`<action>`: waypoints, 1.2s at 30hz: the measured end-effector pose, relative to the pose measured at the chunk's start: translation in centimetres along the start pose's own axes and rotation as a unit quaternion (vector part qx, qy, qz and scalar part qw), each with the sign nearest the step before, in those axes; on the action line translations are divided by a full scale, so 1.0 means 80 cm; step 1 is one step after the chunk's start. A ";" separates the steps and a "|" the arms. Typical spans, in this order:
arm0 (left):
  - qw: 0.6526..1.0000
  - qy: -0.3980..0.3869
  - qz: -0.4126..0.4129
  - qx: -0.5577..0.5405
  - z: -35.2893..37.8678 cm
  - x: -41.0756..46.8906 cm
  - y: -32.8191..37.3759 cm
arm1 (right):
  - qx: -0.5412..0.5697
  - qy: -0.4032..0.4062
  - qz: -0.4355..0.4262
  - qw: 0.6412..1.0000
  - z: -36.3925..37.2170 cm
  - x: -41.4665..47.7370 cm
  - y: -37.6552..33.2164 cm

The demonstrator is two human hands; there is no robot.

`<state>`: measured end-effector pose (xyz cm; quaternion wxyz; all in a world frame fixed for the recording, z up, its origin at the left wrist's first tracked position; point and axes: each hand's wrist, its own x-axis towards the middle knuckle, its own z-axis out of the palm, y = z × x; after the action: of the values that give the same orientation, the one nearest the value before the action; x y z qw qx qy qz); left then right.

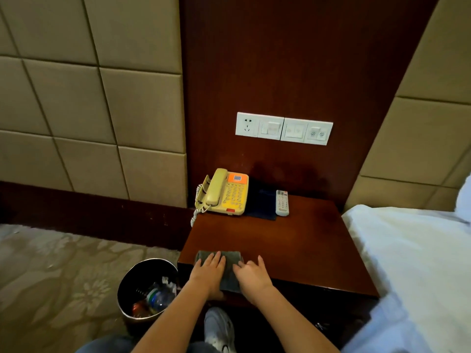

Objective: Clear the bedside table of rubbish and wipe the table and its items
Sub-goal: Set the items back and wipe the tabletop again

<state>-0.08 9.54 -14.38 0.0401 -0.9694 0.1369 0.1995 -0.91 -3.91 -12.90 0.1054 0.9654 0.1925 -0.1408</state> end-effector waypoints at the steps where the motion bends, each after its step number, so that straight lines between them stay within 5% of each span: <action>1: 1.000 -0.005 -0.004 -0.002 -0.003 0.001 0.001 | -0.004 -0.005 0.000 1.000 -0.001 0.000 0.002; 31: 0.997 0.050 -0.018 -0.047 -0.011 0.095 -0.001 | 0.008 -0.066 0.076 0.995 -0.007 0.078 0.050; 36: 0.990 0.132 0.000 -0.042 -0.001 0.064 0.009 | 0.031 -0.044 0.062 0.997 0.000 0.063 0.048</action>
<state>4.26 7.56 -16.31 -0.0190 -0.9881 0.1329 0.0749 5.10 -5.68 -13.91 0.0920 0.9711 0.1229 -0.1827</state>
